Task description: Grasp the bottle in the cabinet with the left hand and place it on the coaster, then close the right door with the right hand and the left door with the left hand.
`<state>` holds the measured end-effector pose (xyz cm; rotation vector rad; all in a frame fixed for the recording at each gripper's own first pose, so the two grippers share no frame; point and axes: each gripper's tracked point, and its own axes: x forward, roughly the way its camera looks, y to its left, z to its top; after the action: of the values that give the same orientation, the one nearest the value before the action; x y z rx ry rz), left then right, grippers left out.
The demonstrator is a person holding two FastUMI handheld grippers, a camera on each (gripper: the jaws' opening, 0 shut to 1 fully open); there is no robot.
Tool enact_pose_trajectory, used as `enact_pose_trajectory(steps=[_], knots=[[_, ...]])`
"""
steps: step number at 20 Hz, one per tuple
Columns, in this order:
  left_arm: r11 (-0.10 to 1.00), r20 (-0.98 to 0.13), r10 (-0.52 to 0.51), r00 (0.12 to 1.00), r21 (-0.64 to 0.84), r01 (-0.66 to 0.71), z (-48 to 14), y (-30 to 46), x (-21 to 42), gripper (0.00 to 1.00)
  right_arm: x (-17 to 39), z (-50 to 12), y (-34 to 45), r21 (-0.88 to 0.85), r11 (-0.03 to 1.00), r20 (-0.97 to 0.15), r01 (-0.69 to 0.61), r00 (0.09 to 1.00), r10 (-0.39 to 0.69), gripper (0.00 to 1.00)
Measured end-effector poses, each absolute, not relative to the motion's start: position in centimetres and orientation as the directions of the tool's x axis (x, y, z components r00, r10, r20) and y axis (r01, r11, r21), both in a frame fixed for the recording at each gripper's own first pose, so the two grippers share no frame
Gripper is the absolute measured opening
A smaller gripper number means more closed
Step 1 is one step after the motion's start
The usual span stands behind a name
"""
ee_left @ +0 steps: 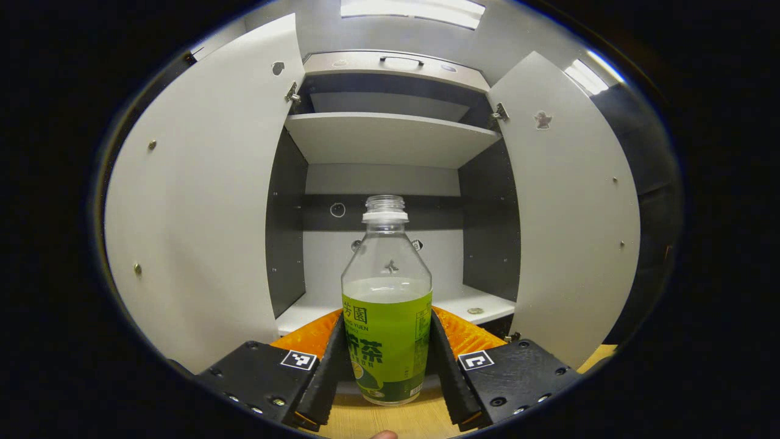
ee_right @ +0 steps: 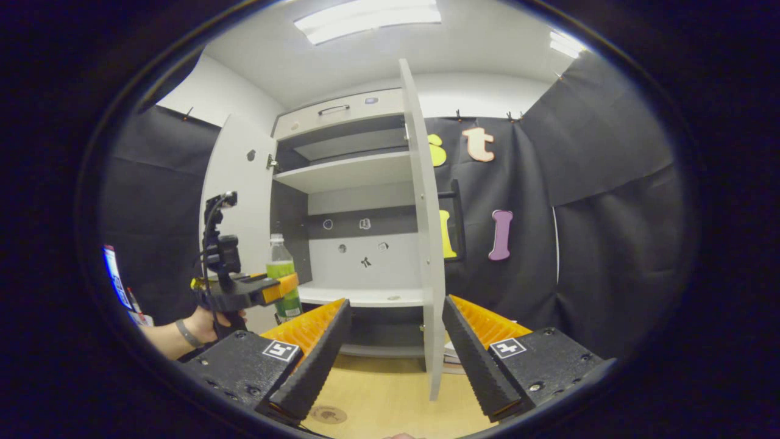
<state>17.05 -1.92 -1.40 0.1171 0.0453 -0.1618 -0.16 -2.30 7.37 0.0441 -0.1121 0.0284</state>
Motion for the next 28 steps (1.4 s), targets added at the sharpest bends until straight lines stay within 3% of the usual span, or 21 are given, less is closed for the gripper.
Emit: enact_pose_trajectory(steps=[1, 2, 7, 8, 10, 13, 16, 18, 23, 24, 25, 28], knots=[[0.980, -0.053, -0.156, 0.986, 0.114, 0.161, -2.5, -2.4, 15.7, 0.69, 0.0, 8.0, -2.3, 0.043, 0.999, 0.120, -0.032, 0.992, 0.027, 0.94], [0.980, -0.045, -0.152, 0.987, 0.121, 0.157, -3.5, -2.7, 14.6, 0.69, 0.0, 8.7, -2.3, 0.039, 0.999, 0.130, -0.030, 0.991, 0.025, 0.99], [0.976, -0.006, -0.108, 0.994, 0.191, 0.107, -8.4, -3.6, 10.0, 0.69, -1.2, 10.9, -1.1, 0.041, 0.999, 0.180, -0.028, 0.983, 0.021, 0.99], [0.979, -0.015, -0.093, 0.996, 0.181, 0.094, -9.8, -3.6, 9.2, 0.69, -1.5, 11.0, -0.5, 0.029, 0.999, 0.178, -0.042, 0.983, 0.036, 0.94], [0.983, -0.024, -0.077, 0.997, 0.163, 0.080, -12.6, -3.9, 7.6, 0.69, -2.1, 11.1, -0.1, 0.003, 0.999, 0.181, -0.039, 0.983, 0.037, 0.99], [0.985, -0.042, -0.063, 0.997, 0.160, 0.069, -16.4, -4.4, 5.5, 0.69, -2.7, 11.2, 0.0, 0.002, 1.000, 0.191, -0.022, 0.981, 0.021, 0.98], [0.988, -0.120, -0.096, 0.988, 0.109, 0.109, -20.9, -5.6, 4.6, 0.69, -2.6, 10.9, 0.1, 0.005, 1.000, 0.173, -0.013, 0.985, 0.012, 0.94], [0.990, -0.154, -0.091, 0.984, 0.089, 0.105, -22.7, -5.5, 4.2, 0.69, -2.8, 10.3, -0.1, -0.009, 1.000, 0.153, 0.003, 0.988, -0.002, 0.99], [0.993, -0.158, -0.070, 0.985, 0.085, 0.084, -25.3, -5.1, 4.4, 0.69, -2.6, 8.6, -0.6, -0.013, 0.999, 0.092, 0.036, 0.995, -0.035, 0.98], [0.994, -0.155, -0.072, 0.985, 0.076, 0.085, -26.0, -5.3, 3.8, 0.70, -2.5, 8.5, -0.5, -0.005, 0.999, 0.087, 0.033, 0.996, -0.033, 0.94], [0.994, -0.160, -0.065, 0.985, 0.077, 0.079, -26.7, -5.3, 3.5, 0.69, -2.3, 8.4, -0.5, -0.002, 0.999, 0.084, 0.032, 0.996, -0.031, 0.99], [0.993, -0.133, -0.042, 0.990, 0.104, 0.056, -26.9, -5.3, 3.4, 0.70, -1.9, 8.1, -0.2, -0.012, 1.000, 0.078, 0.027, 0.997, -0.026, 0.99]])
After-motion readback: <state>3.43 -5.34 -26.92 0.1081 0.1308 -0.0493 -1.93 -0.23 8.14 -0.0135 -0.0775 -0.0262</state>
